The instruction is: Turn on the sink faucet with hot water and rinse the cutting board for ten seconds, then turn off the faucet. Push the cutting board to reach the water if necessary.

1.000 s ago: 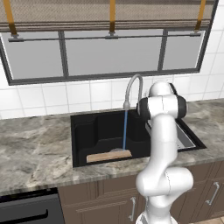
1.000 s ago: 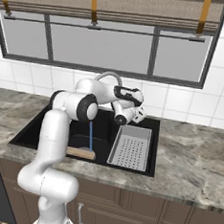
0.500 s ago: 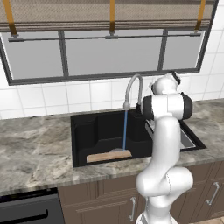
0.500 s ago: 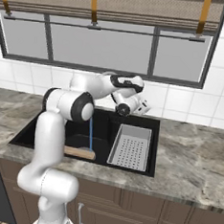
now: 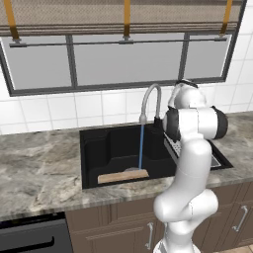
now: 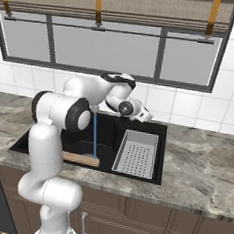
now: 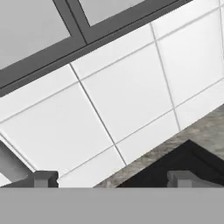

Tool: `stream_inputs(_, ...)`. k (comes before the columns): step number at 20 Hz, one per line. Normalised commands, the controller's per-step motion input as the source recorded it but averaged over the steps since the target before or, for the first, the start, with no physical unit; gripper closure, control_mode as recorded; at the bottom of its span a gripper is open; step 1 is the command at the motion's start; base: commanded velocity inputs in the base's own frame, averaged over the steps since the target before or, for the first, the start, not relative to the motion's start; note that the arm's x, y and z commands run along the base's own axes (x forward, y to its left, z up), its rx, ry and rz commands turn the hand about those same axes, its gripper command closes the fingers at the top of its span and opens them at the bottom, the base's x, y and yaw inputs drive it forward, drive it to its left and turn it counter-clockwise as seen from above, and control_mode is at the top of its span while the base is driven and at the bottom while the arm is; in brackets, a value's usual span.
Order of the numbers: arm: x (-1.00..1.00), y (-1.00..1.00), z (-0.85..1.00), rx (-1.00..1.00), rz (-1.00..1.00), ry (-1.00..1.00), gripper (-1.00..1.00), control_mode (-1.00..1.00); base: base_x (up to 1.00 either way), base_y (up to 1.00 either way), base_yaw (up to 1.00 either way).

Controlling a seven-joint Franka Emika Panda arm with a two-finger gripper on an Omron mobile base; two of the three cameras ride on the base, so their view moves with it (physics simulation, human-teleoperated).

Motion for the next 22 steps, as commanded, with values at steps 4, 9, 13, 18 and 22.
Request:
stream_inputs(4,-0.44,-0.22,0.10,0.06,0.13,0.26,-1.00,-1.00,0.00,0.00,0.00)
stream_inputs(9,-0.03,-0.32,0.33,0.10,0.08,0.16,-1.00,-1.00,0.00,0.00,0.00)
stream_inputs(13,0.00,-0.21,0.34,0.10,0.06,0.14,-1.00,-1.00,0.00,0.00,0.00)
stream_inputs(18,-0.02,-0.07,0.08,0.07,0.10,0.22,-1.00,-1.00,0.00,0.00,0.00)
stream_inputs(22,-0.20,-0.02,0.00,0.04,0.14,0.33,-1.00,-1.00,0.00,0.00,0.00)
